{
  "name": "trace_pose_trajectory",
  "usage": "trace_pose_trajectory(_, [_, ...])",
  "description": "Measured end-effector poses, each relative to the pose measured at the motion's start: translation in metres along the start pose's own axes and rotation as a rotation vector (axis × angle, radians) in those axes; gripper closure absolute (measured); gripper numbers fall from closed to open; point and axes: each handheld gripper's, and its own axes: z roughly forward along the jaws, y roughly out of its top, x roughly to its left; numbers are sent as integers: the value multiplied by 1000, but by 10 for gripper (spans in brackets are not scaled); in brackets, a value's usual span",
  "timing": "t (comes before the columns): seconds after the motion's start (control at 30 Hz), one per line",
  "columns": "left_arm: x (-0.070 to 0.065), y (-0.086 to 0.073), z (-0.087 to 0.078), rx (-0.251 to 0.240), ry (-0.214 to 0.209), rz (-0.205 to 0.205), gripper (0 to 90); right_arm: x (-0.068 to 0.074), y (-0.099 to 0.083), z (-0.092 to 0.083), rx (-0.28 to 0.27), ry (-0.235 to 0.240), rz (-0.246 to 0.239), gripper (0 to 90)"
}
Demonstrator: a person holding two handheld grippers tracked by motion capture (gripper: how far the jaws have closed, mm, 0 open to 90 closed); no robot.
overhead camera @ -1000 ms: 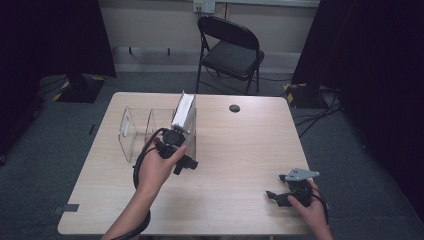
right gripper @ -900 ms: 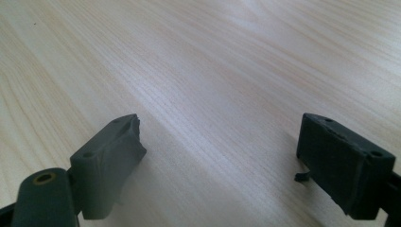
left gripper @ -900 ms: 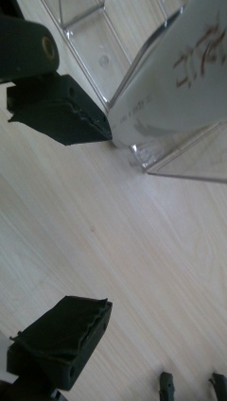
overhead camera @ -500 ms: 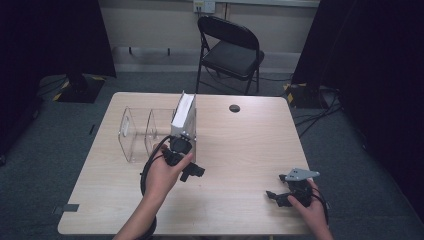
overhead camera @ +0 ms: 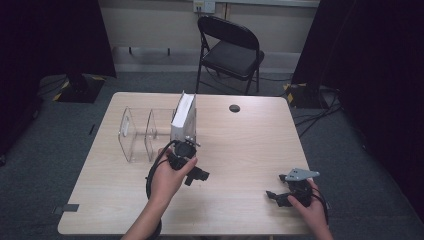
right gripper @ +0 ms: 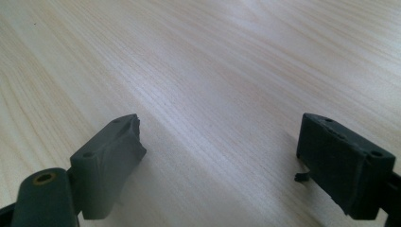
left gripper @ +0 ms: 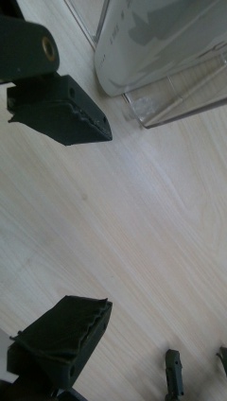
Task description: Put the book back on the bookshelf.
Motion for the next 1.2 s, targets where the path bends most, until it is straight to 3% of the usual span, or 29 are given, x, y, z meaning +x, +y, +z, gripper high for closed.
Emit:
trace_pose_trajectory(0.3, [-4,-3,11,3,-16,27,161,0,0,0,0,0,0,135])
trace_pose_trajectory(0.83, [-7,-12,29,9,-48,22,161,0,0,0,0,0,0,135])
trace_pose_trajectory(1.2, [-10,-20,47,29,-63,42,166,0,0,0,0,-1,-1,135])
